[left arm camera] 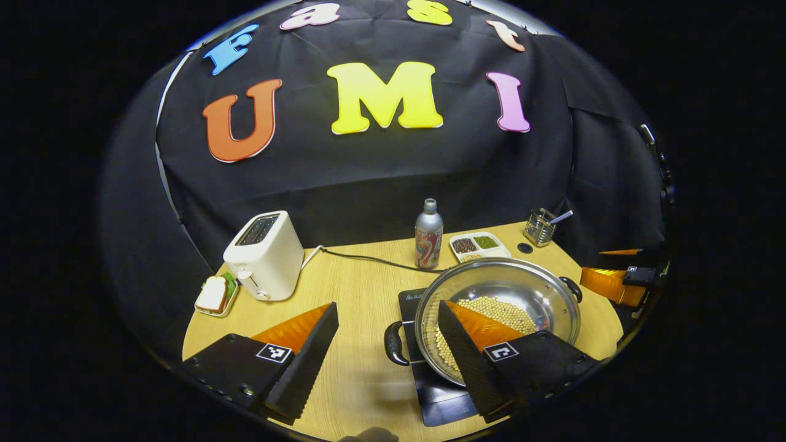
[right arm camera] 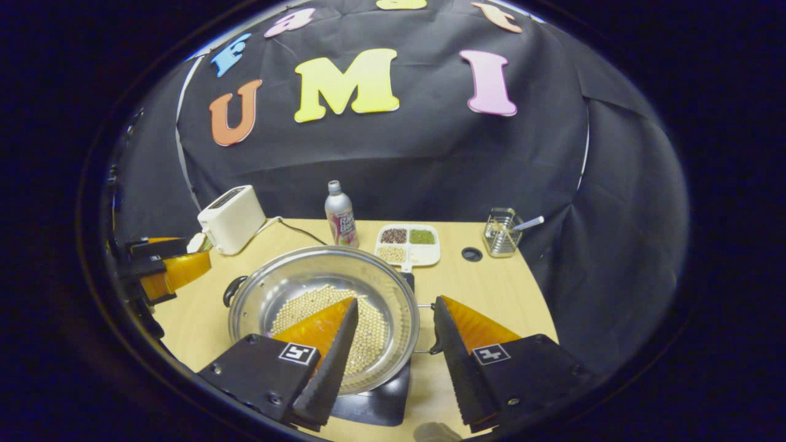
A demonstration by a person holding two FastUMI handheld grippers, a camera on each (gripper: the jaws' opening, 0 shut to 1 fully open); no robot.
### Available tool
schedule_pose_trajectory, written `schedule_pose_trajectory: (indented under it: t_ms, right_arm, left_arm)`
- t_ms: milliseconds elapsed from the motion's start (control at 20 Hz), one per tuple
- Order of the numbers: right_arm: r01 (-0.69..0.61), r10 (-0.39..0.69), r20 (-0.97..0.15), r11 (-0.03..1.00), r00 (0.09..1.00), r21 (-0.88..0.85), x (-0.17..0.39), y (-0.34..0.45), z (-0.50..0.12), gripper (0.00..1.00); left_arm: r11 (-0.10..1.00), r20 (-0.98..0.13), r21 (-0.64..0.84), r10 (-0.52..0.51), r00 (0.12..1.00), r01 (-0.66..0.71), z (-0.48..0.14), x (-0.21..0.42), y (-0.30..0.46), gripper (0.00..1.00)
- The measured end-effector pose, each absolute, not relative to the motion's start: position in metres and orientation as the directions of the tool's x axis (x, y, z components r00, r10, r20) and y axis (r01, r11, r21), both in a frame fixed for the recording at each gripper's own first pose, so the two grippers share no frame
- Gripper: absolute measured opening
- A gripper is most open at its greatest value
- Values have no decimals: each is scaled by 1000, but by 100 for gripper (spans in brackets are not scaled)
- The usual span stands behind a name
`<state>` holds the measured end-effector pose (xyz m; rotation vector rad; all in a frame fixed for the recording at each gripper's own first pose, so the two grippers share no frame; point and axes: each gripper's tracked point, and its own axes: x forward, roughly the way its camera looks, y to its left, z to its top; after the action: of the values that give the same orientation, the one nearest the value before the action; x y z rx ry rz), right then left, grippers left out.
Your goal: First push the handle of the pot to place it horizontally, then grasp the pot with both hands and set it on the induction cooktop.
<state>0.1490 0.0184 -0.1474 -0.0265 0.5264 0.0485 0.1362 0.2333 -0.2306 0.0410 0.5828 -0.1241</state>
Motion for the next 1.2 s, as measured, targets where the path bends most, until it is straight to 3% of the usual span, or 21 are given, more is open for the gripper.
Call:
schedule_pose_trajectory:
  t_ms: [400,450,550,850,1200]
  right_arm:
    - [-24,9,-302,999,953,-48,89,43,-30,78]
    - [-28,13,-278,998,961,-52,80,45,-18,82]
    - [-33,20,-222,998,975,-53,59,44,14,100]
    - [-73,74,-70,997,995,6,8,27,73,100]
    - [-66,66,30,998,997,8,-64,-27,97,100]
  left_arm:
    - [987,-364,-2,-150,919,160,-123,96,248,97]
    - [987,-343,-3,-152,927,161,-110,92,248,97]
    - [988,-298,-3,-148,943,155,-82,78,245,97]
    - [996,-147,-15,-89,985,87,-1,29,236,97]
    - [999,-75,-42,-2,997,-1,41,-61,223,97]
